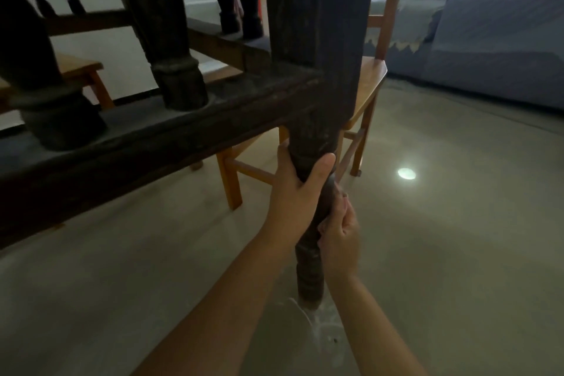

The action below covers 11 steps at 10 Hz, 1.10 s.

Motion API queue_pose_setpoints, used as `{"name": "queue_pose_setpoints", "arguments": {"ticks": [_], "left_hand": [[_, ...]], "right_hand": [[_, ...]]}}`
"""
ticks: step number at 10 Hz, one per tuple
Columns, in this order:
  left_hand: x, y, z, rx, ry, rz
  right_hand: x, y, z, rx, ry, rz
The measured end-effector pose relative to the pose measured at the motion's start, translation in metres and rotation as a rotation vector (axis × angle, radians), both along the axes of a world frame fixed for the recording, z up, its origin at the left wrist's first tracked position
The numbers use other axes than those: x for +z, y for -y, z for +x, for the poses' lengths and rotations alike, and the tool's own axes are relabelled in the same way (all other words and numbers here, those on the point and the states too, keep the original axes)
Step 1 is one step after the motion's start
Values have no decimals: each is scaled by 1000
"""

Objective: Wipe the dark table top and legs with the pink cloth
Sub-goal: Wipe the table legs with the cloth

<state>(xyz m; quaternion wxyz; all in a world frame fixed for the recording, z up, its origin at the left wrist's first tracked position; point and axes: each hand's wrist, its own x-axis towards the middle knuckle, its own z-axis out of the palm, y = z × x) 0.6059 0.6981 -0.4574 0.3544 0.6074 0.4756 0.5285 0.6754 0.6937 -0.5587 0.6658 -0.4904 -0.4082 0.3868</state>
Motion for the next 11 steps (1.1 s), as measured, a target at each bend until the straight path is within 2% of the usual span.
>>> {"name": "queue_pose_setpoints", "arguments": {"ticks": [1, 2, 3, 4, 5, 6, 7, 8, 9, 10, 11], "left_hand": [[0, -1, 1, 8, -8, -24], [0, -5, 1, 21, -4, -25], [-1, -6, -1, 3, 5, -41], [-1, -3, 0, 13, -1, -34], [0, -1, 3, 64, -16, -19], [4, 0, 4, 82, -36, -43], [5, 1, 3, 61, -60, -85], [5, 1, 2, 31, -40, -82], [9, 5, -7, -8, -76, -63], [16, 5, -17, -58, -157, -46], [13, -5, -23, -98, -217, -45]], "right_hand": [[-59, -3, 7, 13, -55, -143], [-111, 0, 18, 35, 7, -429], [-102, -9, 16, 76, -71, -478], [-39, -20, 14, 118, -137, -190], [7, -19, 18, 151, -79, 21], [-14, -11, 17, 133, -25, -56], [-72, 8, 19, 46, -41, -386], [-110, 23, 25, 93, -26, -551], [-74, 30, 23, 47, 18, -469], [-13, 35, 16, -64, 17, -102], [15, 40, 14, -31, 390, 450]]}}
